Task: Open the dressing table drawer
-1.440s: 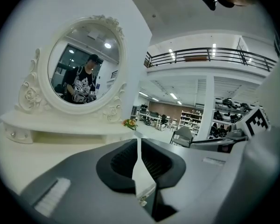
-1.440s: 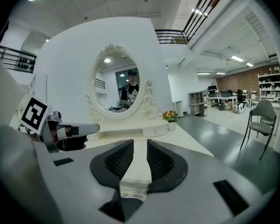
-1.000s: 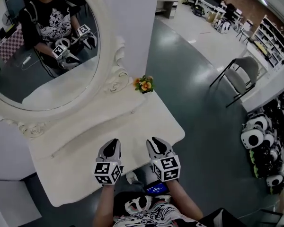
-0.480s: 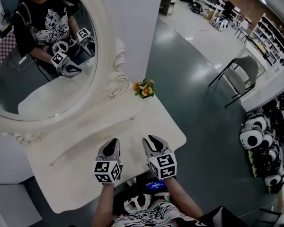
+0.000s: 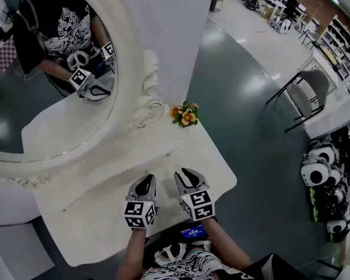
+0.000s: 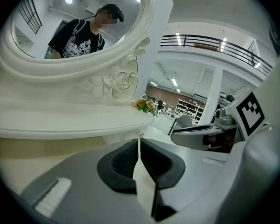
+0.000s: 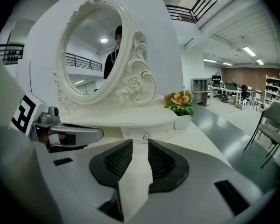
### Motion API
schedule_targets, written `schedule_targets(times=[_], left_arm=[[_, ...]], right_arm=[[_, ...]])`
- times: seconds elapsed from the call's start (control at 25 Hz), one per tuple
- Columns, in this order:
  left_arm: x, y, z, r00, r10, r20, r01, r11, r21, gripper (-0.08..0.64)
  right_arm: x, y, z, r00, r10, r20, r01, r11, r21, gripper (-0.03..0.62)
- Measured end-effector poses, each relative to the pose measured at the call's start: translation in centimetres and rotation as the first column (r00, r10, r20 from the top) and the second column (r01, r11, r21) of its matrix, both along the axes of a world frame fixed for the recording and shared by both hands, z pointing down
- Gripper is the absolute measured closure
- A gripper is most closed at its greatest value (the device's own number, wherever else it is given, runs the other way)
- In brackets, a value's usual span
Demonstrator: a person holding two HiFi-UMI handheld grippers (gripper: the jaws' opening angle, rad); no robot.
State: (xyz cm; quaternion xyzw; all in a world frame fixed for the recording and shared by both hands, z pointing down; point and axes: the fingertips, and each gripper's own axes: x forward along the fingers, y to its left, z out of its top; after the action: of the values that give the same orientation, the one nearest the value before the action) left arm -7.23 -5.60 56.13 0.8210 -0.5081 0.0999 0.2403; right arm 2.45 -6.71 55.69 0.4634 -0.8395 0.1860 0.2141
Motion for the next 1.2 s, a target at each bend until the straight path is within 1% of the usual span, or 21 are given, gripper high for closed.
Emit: schedule_targets(times=[0.24, 0.48, 0.72, 0.92, 0.96, 1.04, 1.2], left_arm=[[0.9, -1.7, 2.0, 1.000, 0.006, -0.010, -0.007, 0.999, -0.049, 0.546], [0.9, -3.0, 2.8, 1.000, -0.003, -0.027, 0.001, 0.997, -0.075, 0.546], [0.9, -3.3, 3.4, 0.999, -0.017, -0.028, 0.014, 0.995, -0.100, 0.548], [0.6, -3.5, 4.3, 0.999, -0.035, -0.022, 0.032, 0.992, -0.119, 0.548], [0.5, -3.5, 4.3, 0.999, -0.038, -0.021, 0.035, 0.992, -0.121, 0.548], [0.3, -3.5, 4.4, 0.999, -0.045, -0.022, 0.042, 0.991, -0.126, 0.548], [0.1, -3.5, 4.3, 0.998, -0.055, -0.023, 0.052, 0.991, -0.127, 0.551]], right_arm=[[-0.8, -2.5, 2.5, 1.000, -0.020, -0.011, 0.019, 0.999, -0.038, 0.483], [-2.0, -4.9, 4.8, 0.999, -0.051, -0.014, 0.050, 0.996, -0.070, 0.474], [-2.9, -6.6, 5.7, 0.998, -0.057, 0.002, 0.057, 0.996, -0.075, 0.466], [-3.2, -7.7, 6.4, 0.998, -0.065, -0.004, 0.065, 0.996, -0.067, 0.453], [-3.4, -7.8, 6.5, 0.997, -0.071, -0.008, 0.071, 0.995, -0.066, 0.456], [-3.5, -7.7, 6.6, 0.996, -0.084, -0.019, 0.083, 0.994, -0.067, 0.494], [-3.5, -7.6, 6.7, 0.994, -0.101, -0.033, 0.099, 0.993, -0.059, 0.497]])
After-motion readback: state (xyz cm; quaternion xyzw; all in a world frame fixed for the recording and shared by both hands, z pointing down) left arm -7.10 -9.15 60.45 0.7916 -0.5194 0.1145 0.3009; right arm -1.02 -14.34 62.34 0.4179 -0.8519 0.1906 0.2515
